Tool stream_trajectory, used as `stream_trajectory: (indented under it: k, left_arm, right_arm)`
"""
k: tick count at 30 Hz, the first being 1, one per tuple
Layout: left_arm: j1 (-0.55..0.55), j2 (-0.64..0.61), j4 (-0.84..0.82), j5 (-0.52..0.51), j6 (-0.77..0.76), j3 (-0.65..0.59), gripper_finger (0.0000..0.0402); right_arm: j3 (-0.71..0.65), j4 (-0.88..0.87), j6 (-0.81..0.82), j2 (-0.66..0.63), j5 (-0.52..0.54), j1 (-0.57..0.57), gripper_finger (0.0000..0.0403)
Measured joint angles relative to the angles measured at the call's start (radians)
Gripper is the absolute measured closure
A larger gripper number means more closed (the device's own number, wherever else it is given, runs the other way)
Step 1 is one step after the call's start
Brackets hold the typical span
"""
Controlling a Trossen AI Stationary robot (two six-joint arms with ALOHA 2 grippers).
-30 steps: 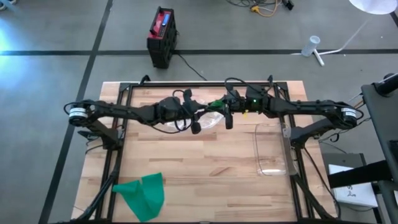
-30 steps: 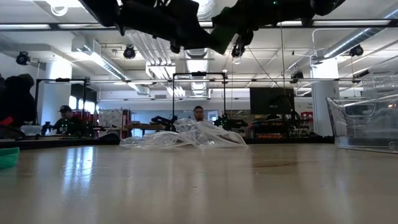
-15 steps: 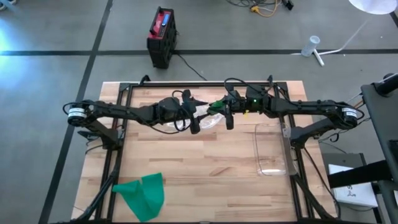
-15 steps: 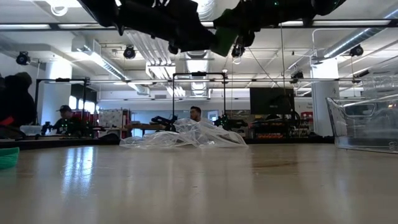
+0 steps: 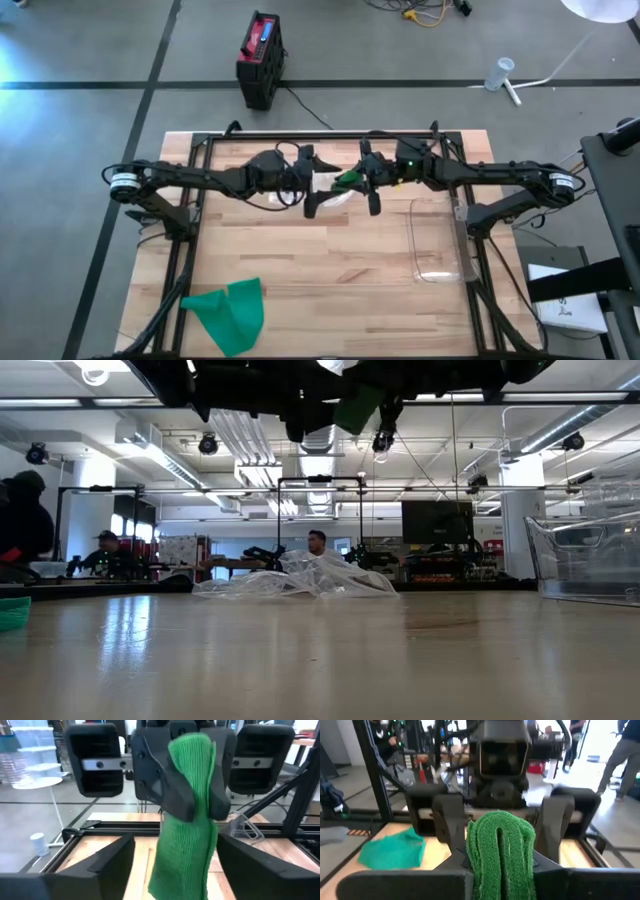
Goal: Roll bandage
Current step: Roll the green bandage
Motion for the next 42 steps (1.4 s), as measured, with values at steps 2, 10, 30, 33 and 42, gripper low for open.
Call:
stream_trajectory:
  k: [2,10,30,33,42]
  left_arm:
    - [0.000,0.000,0.001,0.008,-0.001,0.000,0.0143]
    - [0.000,0.021,0.079,0.004,-0.006,0.001,0.0179]
    - [0.002,0.046,0.032,-0.066,0.030,0.019,0.0369]
    - [0.002,0.045,0.023,-0.070,0.030,0.019,0.0363]
    - [0.004,0.040,0.027,-0.088,0.031,0.022,0.0360]
  right_arm:
    - [0.000,0.020,0.000,0.000,0.000,0.002,0.0359]
    - [0.002,0.105,0.036,0.032,0.001,0.002,0.0359]
    - [0.027,0.142,0.069,0.057,0.022,0.000,0.0359]
    - [0.067,0.061,0.049,0.055,0.037,0.000,0.0359]
    - [0.235,-0.219,-0.036,0.066,0.129,0.002,0.0359]
